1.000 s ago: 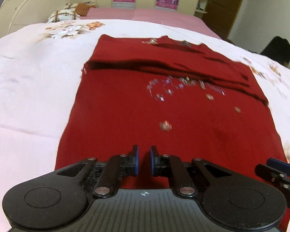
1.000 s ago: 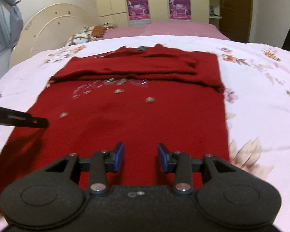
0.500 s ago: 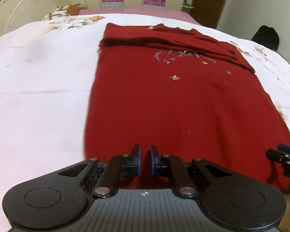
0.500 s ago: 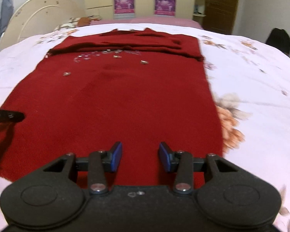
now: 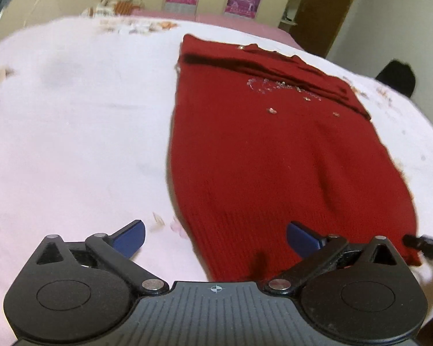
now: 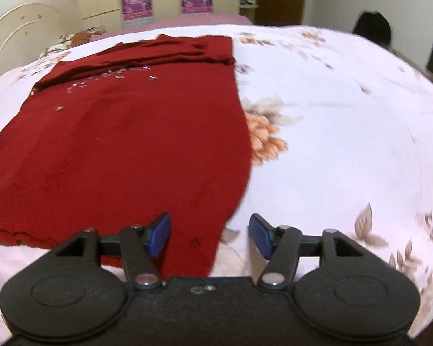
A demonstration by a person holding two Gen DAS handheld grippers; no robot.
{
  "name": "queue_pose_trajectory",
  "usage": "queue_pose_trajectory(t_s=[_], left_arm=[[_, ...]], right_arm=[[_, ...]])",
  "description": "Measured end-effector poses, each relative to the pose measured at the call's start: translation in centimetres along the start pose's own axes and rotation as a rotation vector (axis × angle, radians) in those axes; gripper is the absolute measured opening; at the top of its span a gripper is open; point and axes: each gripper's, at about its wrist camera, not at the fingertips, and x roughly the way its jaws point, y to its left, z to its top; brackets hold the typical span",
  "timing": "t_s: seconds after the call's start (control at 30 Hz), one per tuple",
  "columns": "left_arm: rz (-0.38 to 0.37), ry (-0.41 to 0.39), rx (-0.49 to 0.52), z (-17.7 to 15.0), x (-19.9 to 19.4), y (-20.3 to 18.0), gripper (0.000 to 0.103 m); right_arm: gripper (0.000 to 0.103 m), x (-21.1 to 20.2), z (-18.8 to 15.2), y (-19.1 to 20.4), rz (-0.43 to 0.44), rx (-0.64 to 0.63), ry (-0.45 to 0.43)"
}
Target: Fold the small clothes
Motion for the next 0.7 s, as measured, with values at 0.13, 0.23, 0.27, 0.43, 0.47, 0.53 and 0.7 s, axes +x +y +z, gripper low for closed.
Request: queue_pose_trajectory(t_s=[0.13, 0.23, 0.27, 0.43, 0.47, 0.53, 0.7], left_arm=[[-0.050, 0.017, -0.055, -0.7, 0.7, 1.0, 0.097], [-0.080, 0.010, -0.065, -0.4, 1.0, 1.0, 0.089], [-0.089, 0.017, -0.060, -0.4, 1.3, 0.9, 0.082], [-0.146, 0.051, -0.075, 0.3, 2.3, 0.7, 0.068], [-0.174, 0.081, -0.095, 0.4, 2.4, 1.0, 0.043], [-0.199, 0.100, -0.132, 0.6, 3.0, 1.2, 0.037], [-0.245, 0.081, -0.165, 1.7, 2.9, 1.4, 0.006]], right_arm=[[0.059, -0.2, -0.4, -0.2, 0.011, 0.027, 0.015], [0.054, -0.4, -0.6, -0.2, 0.027, 0.042, 0.027], [0.051, -0.4, -0.7, -0.1, 0.033, 0.047, 0.032], [0.035, -0.6, -0.8, 0.0, 0.073, 0.078, 0.061], [0.033, -0.6, -0.7, -0.1, 0.085, 0.095, 0.069], [0.019, -0.5, -0.7, -0.3, 0.112, 0.131, 0.082], [0.008, -0.8, 0.1, -1.3, 0.193, 0.211, 0.079]])
